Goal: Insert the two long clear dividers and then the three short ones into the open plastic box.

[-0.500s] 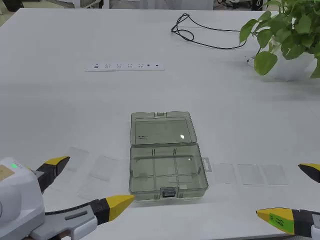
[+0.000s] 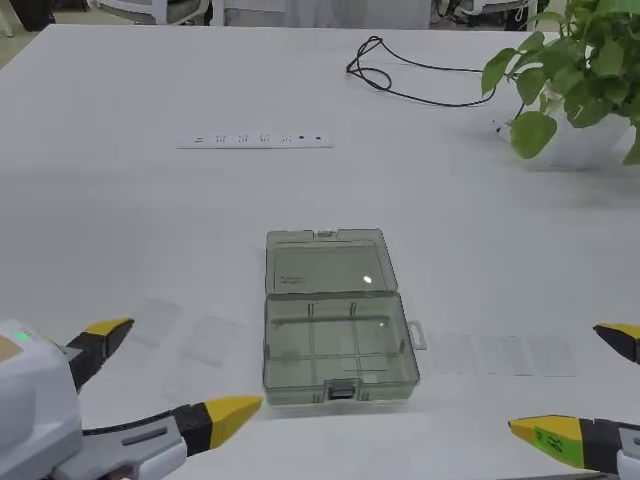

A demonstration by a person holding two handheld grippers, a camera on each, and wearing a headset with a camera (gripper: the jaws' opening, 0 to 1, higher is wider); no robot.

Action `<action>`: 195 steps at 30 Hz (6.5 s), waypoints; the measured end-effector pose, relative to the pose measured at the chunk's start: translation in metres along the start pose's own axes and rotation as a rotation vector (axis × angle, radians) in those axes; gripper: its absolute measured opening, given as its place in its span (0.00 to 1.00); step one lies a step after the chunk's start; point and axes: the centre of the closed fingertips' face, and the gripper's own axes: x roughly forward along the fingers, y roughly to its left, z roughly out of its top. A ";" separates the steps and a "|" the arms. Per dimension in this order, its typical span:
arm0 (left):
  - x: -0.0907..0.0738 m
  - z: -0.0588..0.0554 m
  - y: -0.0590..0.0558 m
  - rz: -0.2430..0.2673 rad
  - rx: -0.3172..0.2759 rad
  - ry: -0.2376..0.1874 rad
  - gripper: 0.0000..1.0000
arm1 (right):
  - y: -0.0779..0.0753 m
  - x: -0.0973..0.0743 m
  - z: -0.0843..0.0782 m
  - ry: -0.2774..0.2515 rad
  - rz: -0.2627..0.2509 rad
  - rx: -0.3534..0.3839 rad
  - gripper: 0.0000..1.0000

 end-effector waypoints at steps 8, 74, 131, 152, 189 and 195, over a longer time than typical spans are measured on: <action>-0.002 -0.003 0.002 0.002 -0.017 0.002 1.00 | 0.001 0.000 0.001 -0.011 0.001 -0.015 1.00; -0.015 0.010 0.002 0.082 -0.077 0.048 0.94 | 0.013 -0.027 0.016 0.018 0.042 -0.032 1.00; 0.051 -0.089 0.049 0.141 -0.028 0.710 0.37 | 0.012 -0.009 0.012 0.038 0.052 0.018 1.00; 0.043 -0.089 0.056 0.197 -0.015 0.692 0.30 | 0.023 -0.007 0.015 0.025 0.068 0.021 1.00; 0.041 -0.025 0.034 0.142 -0.209 0.381 0.30 | 0.029 0.012 0.024 0.016 0.074 0.081 0.99; 0.049 0.006 0.013 0.096 -0.189 0.302 0.30 | 0.032 0.021 0.047 -0.036 0.086 0.084 0.95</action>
